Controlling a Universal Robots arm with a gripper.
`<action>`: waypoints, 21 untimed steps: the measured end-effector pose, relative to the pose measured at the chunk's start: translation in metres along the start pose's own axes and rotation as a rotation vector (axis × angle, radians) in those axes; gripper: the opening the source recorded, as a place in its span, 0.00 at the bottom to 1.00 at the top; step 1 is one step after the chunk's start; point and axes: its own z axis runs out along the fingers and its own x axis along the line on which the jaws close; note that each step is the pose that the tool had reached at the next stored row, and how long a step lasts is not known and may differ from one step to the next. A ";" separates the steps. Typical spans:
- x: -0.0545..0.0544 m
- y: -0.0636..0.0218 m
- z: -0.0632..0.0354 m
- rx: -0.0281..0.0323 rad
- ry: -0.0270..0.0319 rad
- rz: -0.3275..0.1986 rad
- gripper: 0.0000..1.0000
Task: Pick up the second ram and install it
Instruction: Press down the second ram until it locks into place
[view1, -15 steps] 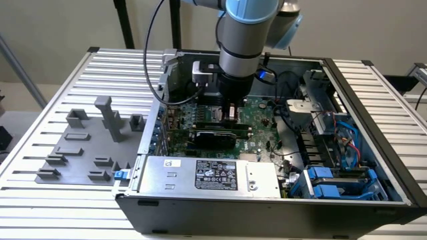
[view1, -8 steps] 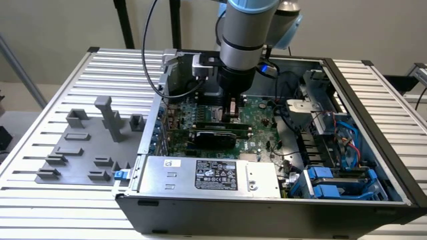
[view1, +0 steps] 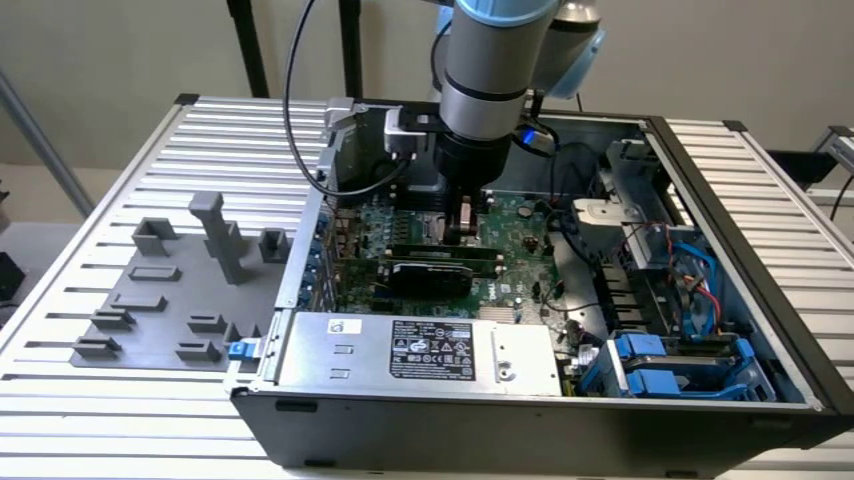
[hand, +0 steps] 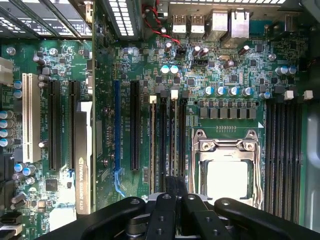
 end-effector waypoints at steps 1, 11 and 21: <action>0.000 0.0000 0.0000 0.0000 0.0000 0.000 0.11; 0.000 -0.0001 0.0014 0.0005 0.0002 0.000 0.11; 0.000 0.0006 0.0158 0.0030 0.0008 0.000 0.11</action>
